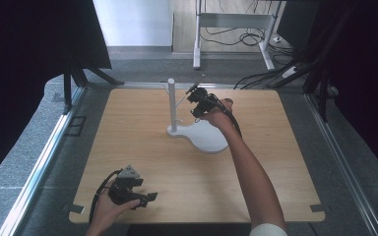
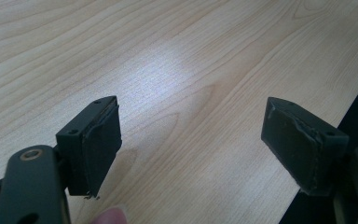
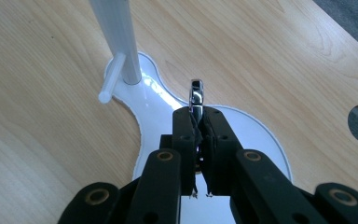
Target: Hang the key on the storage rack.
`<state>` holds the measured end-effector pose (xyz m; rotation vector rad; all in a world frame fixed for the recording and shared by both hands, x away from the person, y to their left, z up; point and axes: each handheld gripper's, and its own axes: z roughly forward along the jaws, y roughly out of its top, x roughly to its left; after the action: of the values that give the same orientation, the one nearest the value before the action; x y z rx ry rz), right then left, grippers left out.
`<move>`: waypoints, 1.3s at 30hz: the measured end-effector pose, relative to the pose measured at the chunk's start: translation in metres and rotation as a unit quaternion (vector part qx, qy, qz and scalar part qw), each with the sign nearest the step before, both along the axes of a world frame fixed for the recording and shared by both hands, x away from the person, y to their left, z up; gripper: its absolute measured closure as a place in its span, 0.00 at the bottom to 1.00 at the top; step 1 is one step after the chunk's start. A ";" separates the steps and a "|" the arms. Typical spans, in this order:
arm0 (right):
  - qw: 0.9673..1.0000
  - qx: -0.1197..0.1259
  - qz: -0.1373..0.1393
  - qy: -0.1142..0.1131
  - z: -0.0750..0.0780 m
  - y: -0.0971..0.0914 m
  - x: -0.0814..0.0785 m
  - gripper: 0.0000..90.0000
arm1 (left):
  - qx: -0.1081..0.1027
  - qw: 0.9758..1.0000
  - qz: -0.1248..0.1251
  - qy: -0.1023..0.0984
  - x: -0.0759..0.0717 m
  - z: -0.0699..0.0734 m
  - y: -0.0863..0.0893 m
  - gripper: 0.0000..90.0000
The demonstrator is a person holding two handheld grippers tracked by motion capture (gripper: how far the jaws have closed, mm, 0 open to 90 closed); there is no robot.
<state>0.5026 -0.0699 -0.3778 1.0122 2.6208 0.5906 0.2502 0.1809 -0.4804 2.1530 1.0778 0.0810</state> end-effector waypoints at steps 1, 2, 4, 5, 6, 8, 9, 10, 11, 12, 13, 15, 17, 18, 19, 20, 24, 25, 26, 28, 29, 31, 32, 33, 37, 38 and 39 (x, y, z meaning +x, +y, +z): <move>1.000 -0.004 0.000 0.000 0.000 0.002 0.002 0.94 | 0.000 1.000 0.000 0.000 0.000 0.000 0.000 0.23; 1.000 -0.003 0.001 -0.001 0.001 0.003 0.003 0.94 | -0.002 1.000 0.002 0.001 0.000 -0.001 0.000 0.23; 1.000 -0.003 0.002 -0.003 0.003 0.006 0.006 0.94 | -0.002 1.000 0.002 0.001 0.000 -0.001 0.000 0.23; 1.000 -0.003 0.002 -0.002 0.004 0.007 0.007 0.94 | -0.002 1.000 0.001 0.001 0.000 -0.001 0.000 0.23; 1.000 -0.005 0.001 -0.006 0.005 0.008 0.008 0.94 | -0.001 1.000 0.000 0.002 0.000 -0.001 0.000 0.23; 1.000 -0.002 0.001 -0.009 0.007 0.011 0.012 0.94 | -0.002 1.000 -0.001 0.001 0.000 -0.001 0.000 0.23; 1.000 0.001 -0.001 -0.008 0.008 0.011 0.013 0.94 | -0.004 1.000 0.000 0.001 0.000 -0.001 0.000 0.23; 1.000 0.002 -0.003 -0.008 0.009 0.012 0.016 0.94 | -0.003 1.000 0.000 0.001 0.000 -0.001 0.000 0.23; 1.000 0.001 -0.006 -0.009 0.010 0.012 0.018 0.94 | -0.004 1.000 0.000 0.001 0.000 -0.001 0.000 0.23; 1.000 0.002 -0.007 -0.010 0.010 0.013 0.020 0.94 | -0.005 1.000 0.000 0.001 0.000 -0.001 0.000 0.23; 1.000 0.004 -0.009 -0.011 0.011 0.013 0.024 0.94 | -0.005 1.000 0.000 0.001 0.000 -0.001 0.000 0.23; 1.000 0.008 -0.016 -0.013 0.013 0.013 0.029 0.94 | -0.004 1.000 -0.002 0.001 0.000 -0.001 -0.001 0.23; 1.000 0.008 -0.018 -0.013 0.015 0.013 0.033 0.94 | -0.005 1.000 -0.002 0.002 0.000 -0.002 -0.001 0.23; 1.000 0.007 -0.020 -0.013 0.015 0.014 0.035 0.94 | -0.005 1.000 -0.002 0.003 0.000 -0.002 -0.001 0.23; 1.000 0.006 -0.021 -0.013 0.016 0.014 0.036 0.94 | -0.005 1.000 -0.002 0.003 0.000 -0.002 -0.002 0.23; 1.000 0.006 -0.022 -0.013 0.016 0.015 0.037 0.94 | -0.004 1.000 -0.002 0.003 0.000 -0.002 -0.002 0.23; 1.000 0.010 -0.022 -0.017 0.020 0.017 0.040 0.94 | -0.005 1.000 -0.003 0.003 0.000 -0.002 -0.002 0.23; 1.000 0.012 -0.023 -0.018 0.021 0.017 0.040 0.94 | -0.005 1.000 -0.003 0.003 0.000 -0.002 -0.002 0.23; 0.999 0.014 -0.022 -0.021 0.023 0.017 0.040 0.94 | -0.005 1.000 -0.003 0.003 0.000 -0.002 -0.002 0.23; 0.999 0.017 -0.022 -0.024 0.027 0.018 0.040 0.94 | -0.003 1.000 -0.006 0.003 0.001 -0.002 -0.002 0.23; 0.999 0.017 -0.021 -0.027 0.029 0.018 0.039 0.94 | -0.003 1.000 -0.007 0.003 0.000 -0.002 -0.002 0.23; 0.999 0.020 -0.020 -0.030 0.032 0.018 0.038 0.94 | -0.004 1.000 -0.007 0.004 0.000 -0.002 -0.002 0.23; 0.999 0.020 -0.021 -0.031 0.033 0.019 0.038 0.94 | -0.003 1.000 -0.007 0.003 0.000 -0.002 -0.003 0.23; 0.999 0.021 -0.021 -0.031 0.034 0.020 0.037 0.94 | -0.004 1.000 -0.007 0.003 0.000 -0.002 -0.003 0.23; 0.999 0.020 -0.015 -0.035 0.035 0.024 0.034 0.94 | -0.003 1.000 -0.008 0.003 0.000 -0.002 -0.003 0.23; 0.999 0.019 -0.012 -0.036 0.035 0.026 0.033 0.94 | -0.002 1.000 -0.008 0.003 0.000 -0.002 -0.003 0.23; 0.999 0.019 -0.011 -0.037 0.034 0.027 0.032 0.94 | -0.002 1.000 -0.008 0.003 0.000 -0.002 -0.004 0.23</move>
<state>0.5350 -0.0432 -0.3435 1.0097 2.5395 0.6624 0.2504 0.1773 -0.4826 2.1596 1.0626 0.0641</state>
